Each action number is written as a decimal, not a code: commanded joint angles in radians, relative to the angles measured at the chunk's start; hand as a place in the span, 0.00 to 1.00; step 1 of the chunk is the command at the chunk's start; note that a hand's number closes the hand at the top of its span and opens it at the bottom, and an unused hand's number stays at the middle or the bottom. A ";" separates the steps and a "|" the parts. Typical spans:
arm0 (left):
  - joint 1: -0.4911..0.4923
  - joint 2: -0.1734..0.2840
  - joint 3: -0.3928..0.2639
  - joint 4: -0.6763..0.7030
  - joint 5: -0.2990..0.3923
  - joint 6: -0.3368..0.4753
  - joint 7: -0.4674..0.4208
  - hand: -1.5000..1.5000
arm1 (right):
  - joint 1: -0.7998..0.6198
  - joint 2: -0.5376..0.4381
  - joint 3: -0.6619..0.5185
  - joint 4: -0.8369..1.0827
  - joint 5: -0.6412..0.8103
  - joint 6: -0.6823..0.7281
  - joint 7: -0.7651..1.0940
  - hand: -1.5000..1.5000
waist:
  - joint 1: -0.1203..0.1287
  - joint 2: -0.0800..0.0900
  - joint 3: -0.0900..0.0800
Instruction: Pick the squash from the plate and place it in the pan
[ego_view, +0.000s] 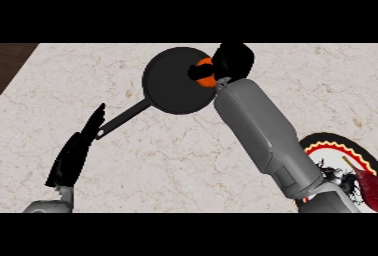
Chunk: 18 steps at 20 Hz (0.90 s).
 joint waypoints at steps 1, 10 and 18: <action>-0.024 0.002 -0.013 0.003 -0.004 -0.016 0.001 0.50 | -0.026 0.002 -0.050 0.108 -0.144 -0.033 -0.066 1.00 | 0.034 0.015 0.002; -0.052 -0.004 -0.014 0.006 0.001 -0.020 -0.001 0.50 | -0.005 0.002 -0.205 0.093 -0.398 -0.332 -0.216 0.00 | 0.049 0.016 0.005; -0.030 -0.018 -0.009 0.004 0.006 -0.008 0.014 0.50 | -0.033 0.002 -0.233 0.136 -0.404 -0.680 -0.342 0.00 | 0.029 0.003 0.002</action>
